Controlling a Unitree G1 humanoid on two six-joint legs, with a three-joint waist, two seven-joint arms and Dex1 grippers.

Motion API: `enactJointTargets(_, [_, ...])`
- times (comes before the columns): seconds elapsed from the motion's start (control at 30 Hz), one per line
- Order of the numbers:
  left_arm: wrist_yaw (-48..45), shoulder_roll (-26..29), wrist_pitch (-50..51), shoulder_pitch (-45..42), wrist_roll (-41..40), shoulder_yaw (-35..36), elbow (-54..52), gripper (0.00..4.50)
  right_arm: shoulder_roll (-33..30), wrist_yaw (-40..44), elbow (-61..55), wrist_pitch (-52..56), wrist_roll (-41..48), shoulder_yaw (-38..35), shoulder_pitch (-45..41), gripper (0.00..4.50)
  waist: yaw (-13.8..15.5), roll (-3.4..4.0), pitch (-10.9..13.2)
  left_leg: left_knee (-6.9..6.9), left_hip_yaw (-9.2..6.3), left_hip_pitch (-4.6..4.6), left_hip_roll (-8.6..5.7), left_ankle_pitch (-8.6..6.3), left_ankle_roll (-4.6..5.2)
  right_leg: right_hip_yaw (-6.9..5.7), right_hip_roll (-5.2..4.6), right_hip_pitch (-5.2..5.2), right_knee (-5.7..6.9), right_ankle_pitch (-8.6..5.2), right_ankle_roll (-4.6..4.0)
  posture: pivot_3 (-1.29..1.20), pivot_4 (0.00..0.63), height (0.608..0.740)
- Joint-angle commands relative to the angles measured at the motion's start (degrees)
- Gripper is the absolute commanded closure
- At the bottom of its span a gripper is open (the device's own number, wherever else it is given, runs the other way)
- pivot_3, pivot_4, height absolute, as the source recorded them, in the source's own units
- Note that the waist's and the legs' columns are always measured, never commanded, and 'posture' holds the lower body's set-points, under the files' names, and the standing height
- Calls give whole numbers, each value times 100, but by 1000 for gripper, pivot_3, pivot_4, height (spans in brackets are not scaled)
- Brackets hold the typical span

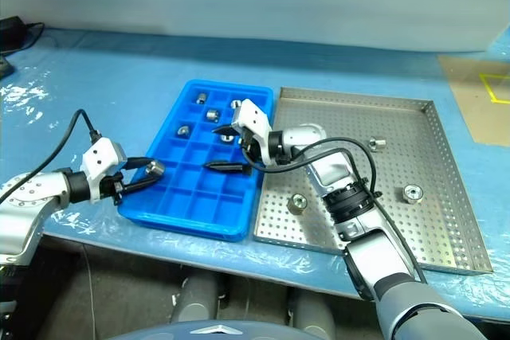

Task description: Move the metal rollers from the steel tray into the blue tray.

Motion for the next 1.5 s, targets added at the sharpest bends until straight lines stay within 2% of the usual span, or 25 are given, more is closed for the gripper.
enactJointTargets(0.03, [22, 74, -254, -176, 208, -138, 323, 1223, -19, -78, -278, -36, 50, -167, 19, 0, 0, 0, 0, 0, 0, 0, -1, 0, 0, 0, 0, 0, 0, 0, 0, 194, 150, 740])
enactJointTargets(0.13, [233, -71, -377, -456, 299, -249, 390, 231, -7, -153, -317, -4, 87, -210, 29, 0, -5, 0, 0, 0, 0, 0, -7, 2, -3, 0, 0, 0, 2, 0, 0, 181, 150, 740])
enactJointTargets(0.37, [-77, -212, 124, -1020, -251, -401, -121, 231, -124, -242, -407, 78, 98, -365, 72, 0, -28, -1, 0, 1, 0, -9, -8, 10, -15, -1, 1, -6, 2, 0, -4, 129, 150, 740])
enactJointTargets(0.47, [-214, -529, 167, -1656, -332, -723, 59, 231, -266, -411, -475, 145, 98, -565, 112, 0, -10, -1, 0, 3, 1, -11, -9, 15, -23, -2, 1, -6, 2, 0, -4, 56, 150, 740])
enactJointTargets(0.67, [-418, -1425, -668, -3095, 139, -1397, 1756, 231, -842, -948, -1063, 478, 92, -1180, 582, 0, -144, -5, -2, 24, 18, -15, -21, 20, -31, 8, -4, 8, 5, 8, 5, -119, 150, 740])
enactJointTargets(0.9, [-1017, -2244, -1541, -3963, 386, -1794, 3470, 231, -1425, -1505, -2111, 1073, 209, -1832, 1686, 0, -516, -7, -3, 22, 19, -17, -19, 14, -16, 10, 9, 5, 0, 20, 25, -307, 150, 740])
enactJointTargets(1.03, [-1259, -2488, -1827, -4215, 427, -1810, 4013, 231, -1452, -1752, -2478, 1283, 257, -1936, 2193, 0, -736, -7, -3, 26, 20, -16, -18, 1, 8, 11, 11, 2, -2, 20, 24, -340, 150, 740])
enactJointTargets(1.17, [-1470, -2578, -1887, -4285, 436, -1815, 4181, 231, -1344, -1988, -2439, 1262, 169, -1850, 2434, 0, -821, -7, -3, 36, 20, -15, -19, -14, 32, 15, 10, 3, -4, 9, 6, -356, 150, 740])
enactJointTargets(1.5, [-1388, -2462, -1787, -4018, 437, -1722, 3893, 231, -1126, -2030, -1417, 787, -147, -1429, 2065, 0, -809, -6, -3, 65, 22, -5, -19, -24, 46, 17, 3, 28, -3, 12, 2, -278, 150, 740])
